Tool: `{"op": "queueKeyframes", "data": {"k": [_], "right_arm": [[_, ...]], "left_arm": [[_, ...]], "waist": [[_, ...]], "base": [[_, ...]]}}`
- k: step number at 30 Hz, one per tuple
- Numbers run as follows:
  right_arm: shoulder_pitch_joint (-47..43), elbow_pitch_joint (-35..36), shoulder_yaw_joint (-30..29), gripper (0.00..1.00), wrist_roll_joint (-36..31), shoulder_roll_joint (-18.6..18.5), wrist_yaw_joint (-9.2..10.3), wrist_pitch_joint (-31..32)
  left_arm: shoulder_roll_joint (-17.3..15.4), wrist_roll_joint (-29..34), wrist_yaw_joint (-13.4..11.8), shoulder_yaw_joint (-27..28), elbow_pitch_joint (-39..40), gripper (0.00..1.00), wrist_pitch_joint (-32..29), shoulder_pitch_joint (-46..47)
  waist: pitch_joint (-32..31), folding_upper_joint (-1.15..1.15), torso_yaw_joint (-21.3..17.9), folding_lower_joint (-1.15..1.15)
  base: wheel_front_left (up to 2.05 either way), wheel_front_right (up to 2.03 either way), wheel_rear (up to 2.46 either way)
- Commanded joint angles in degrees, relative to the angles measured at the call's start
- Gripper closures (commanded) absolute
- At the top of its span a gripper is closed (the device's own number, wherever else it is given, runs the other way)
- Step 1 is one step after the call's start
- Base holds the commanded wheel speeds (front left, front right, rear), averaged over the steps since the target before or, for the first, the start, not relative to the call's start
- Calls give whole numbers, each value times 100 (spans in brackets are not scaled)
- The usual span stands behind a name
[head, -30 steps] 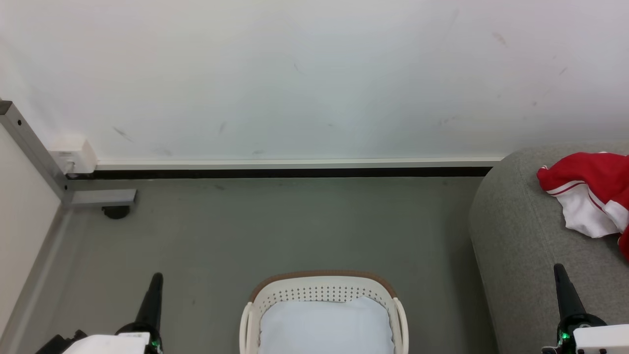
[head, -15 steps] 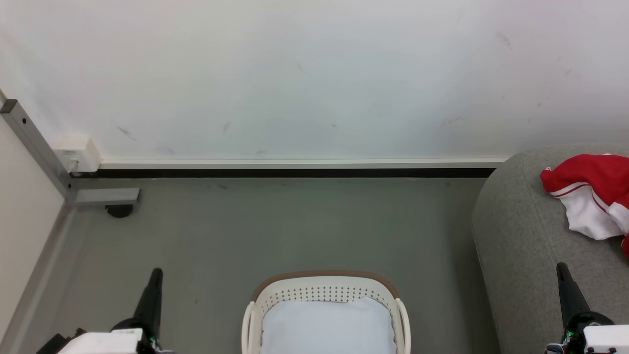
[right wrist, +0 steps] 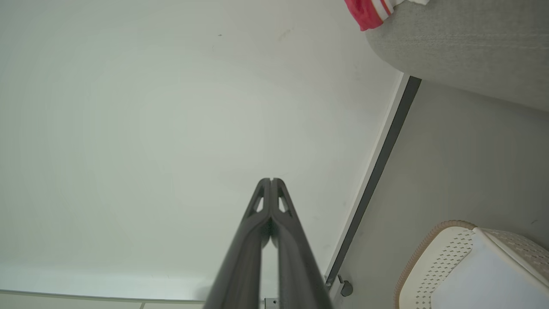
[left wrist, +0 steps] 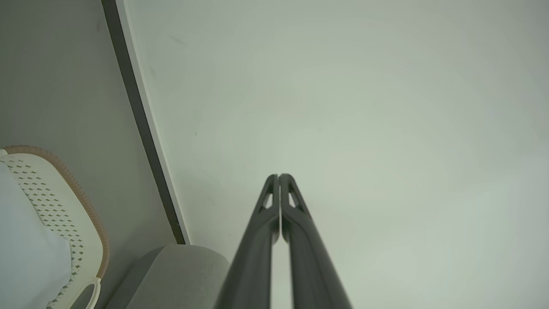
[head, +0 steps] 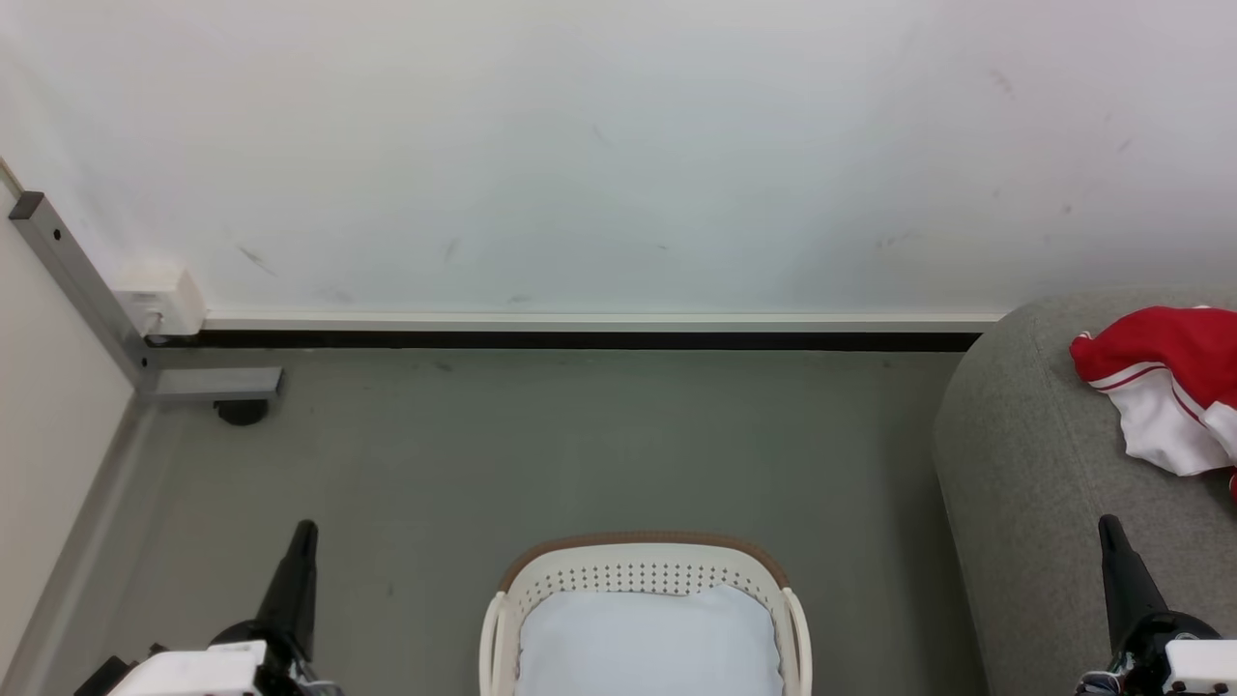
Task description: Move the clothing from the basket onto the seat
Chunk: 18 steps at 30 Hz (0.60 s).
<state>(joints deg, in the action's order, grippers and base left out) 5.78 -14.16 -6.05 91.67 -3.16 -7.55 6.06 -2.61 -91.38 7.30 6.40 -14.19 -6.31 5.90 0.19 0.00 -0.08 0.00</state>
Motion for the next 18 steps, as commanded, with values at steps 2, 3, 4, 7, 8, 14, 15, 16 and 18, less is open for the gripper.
{"op": "queueKeyframes", "data": {"k": [2, 3, 4, 7, 8, 14, 15, 16, 18], "right_arm": [[69, 27, -36, 100, 106, 4, 12, 38], [69, 26, -37, 100, 104, 4, 12, 39], [69, 26, -36, 100, 103, 4, 12, 40], [69, 26, -38, 100, 101, 5, 12, 42], [69, 26, -38, 100, 100, 6, 12, 42], [69, 25, -41, 100, 97, 8, 12, 36], [69, 25, -42, 100, 96, 9, 12, 36], [69, 25, -42, 100, 95, 9, 12, 37], [69, 25, -43, 100, 94, 9, 12, 38]], "left_arm": [[-50, -137, 35, 27, 21, 100, -46, 59], [-49, -137, 35, 25, 21, 100, -45, 59], [-49, -137, 35, 25, 21, 100, -45, 58], [-49, -137, 35, 25, 20, 100, -45, 58], [-49, -137, 35, 25, 20, 100, -45, 58], [-49, -137, 35, 25, 21, 100, -45, 58], [-49, -137, 35, 25, 21, 100, -45, 58], [-49, -137, 35, 25, 21, 100, -44, 58], [-49, -138, 35, 25, 21, 100, -44, 58]], "waist": [[-1, 0, 8, 0], [-1, 0, 8, 0], [-1, 0, 8, 0], [-1, 0, 8, 0], [-1, 0, 8, 0], [-1, 0, 8, 0], [-1, 0, 8, 0], [-1, 0, 8, 0], [-1, 0, 8, 0]], "base": [[0, 0, 0], [0, 0, 0], [0, 0, 0], [0, 0, 0], [0, 0, 0], [0, 0, 0], [0, 0, 0], [0, 0, 0], [0, 0, 0]]}}
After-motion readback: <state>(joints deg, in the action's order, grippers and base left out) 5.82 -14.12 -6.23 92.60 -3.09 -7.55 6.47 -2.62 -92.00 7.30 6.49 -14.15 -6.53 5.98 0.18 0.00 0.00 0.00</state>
